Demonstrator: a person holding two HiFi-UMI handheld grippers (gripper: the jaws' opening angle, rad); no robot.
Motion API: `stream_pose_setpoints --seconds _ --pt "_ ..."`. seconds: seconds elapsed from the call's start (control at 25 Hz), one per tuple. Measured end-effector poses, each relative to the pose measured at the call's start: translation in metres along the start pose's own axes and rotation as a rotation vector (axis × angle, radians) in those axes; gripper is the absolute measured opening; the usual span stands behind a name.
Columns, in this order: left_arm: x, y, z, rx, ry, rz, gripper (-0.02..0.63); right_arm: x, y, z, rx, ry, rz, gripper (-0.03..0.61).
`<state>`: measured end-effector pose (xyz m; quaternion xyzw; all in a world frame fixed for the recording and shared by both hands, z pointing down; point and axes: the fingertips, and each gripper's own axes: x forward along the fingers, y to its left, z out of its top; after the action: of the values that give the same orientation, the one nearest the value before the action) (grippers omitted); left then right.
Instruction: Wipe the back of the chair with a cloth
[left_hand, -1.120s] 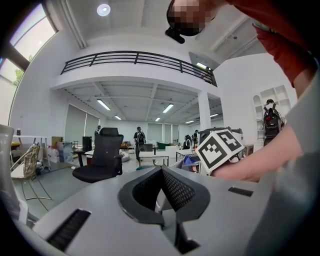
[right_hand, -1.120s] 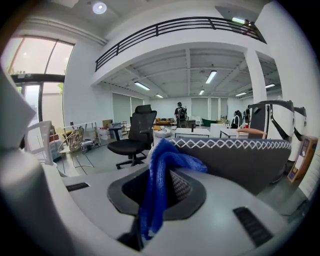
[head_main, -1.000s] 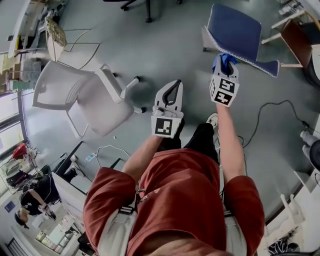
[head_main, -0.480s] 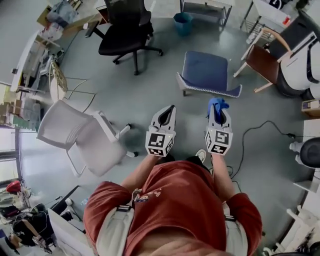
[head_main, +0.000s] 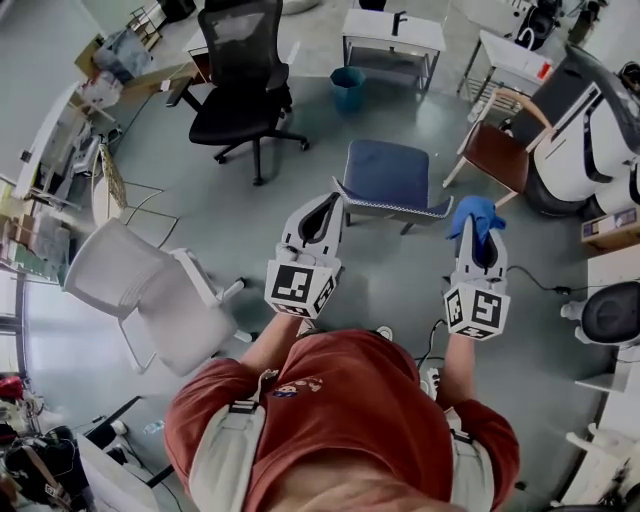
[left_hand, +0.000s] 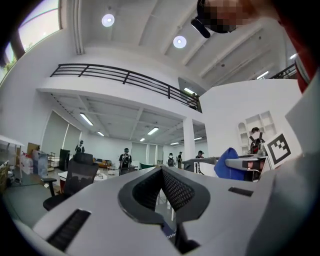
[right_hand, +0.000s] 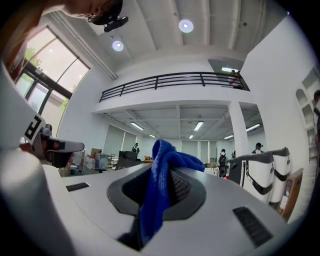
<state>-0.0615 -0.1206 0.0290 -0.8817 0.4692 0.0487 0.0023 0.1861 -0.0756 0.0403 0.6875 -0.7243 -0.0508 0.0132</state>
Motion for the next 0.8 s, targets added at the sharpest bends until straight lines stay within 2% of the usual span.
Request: stream_pose_setpoints --seconds 0.08,0.24,0.36,0.48,0.8 --pt "0.006 0.003 0.028 0.017 -0.024 0.012 0.014 0.004 -0.005 0.028 -0.04 -0.04 -0.003 0.057" --pt "0.01 0.001 0.066 0.11 -0.057 0.034 0.014 0.007 -0.011 0.071 -0.001 -0.127 0.015 0.057" --pt "0.005 0.004 0.069 0.163 -0.038 0.064 0.014 0.006 -0.004 0.082 -0.032 -0.149 0.011 0.057" --pt "0.001 0.003 0.069 0.166 -0.05 0.07 0.014 0.007 0.001 0.082 -0.028 -0.141 0.01 0.057" --pt "-0.009 0.001 0.066 0.159 -0.04 0.079 0.014 0.01 0.022 0.078 -0.027 -0.136 0.083 0.057"
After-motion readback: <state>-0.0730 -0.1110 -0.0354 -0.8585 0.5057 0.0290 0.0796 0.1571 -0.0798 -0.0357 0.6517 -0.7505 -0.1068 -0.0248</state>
